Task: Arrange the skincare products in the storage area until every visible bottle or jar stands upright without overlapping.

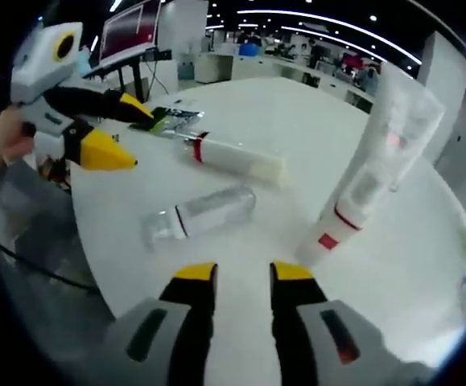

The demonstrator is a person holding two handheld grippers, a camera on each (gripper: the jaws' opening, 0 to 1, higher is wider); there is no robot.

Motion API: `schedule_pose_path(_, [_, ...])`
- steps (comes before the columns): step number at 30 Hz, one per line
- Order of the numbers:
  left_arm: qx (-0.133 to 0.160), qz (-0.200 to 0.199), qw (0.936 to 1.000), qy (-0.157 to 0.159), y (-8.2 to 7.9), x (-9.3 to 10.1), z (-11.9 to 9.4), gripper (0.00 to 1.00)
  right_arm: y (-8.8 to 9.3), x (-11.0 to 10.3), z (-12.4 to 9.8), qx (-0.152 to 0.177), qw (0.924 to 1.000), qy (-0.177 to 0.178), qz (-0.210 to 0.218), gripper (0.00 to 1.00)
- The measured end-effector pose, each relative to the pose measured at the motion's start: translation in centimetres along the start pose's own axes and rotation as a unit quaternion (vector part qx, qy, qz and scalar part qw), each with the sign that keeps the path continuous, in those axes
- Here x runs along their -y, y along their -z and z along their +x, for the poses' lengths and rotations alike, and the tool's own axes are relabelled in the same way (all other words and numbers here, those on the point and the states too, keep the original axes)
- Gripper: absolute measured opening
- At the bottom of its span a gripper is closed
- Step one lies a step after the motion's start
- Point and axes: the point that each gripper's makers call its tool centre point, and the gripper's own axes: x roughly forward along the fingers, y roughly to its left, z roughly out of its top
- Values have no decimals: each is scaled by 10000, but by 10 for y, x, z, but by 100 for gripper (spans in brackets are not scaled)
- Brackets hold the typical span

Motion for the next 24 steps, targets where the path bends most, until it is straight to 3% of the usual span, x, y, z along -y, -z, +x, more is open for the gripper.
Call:
schedule_pose_path(3, [12, -70, 10000, -18, -3, -6, 2, 45, -2, 2, -1, 50, 10000, 27, 38, 27])
schedule_pose_path(12, [-458, 614, 9964, -350, 0, -61, 41, 44, -2, 8, -2, 53, 9999, 110, 85, 27])
schedule_pose_path(18, [-714, 702, 9950, -60, 9, -71, 59, 44, 1, 11, -1, 13, 9998, 139, 139, 27])
schedule_pose_path(24, [-1208, 1174, 9854, 259, 28, -74, 76, 41, 2, 9, 0, -32, 9999, 117, 98, 27])
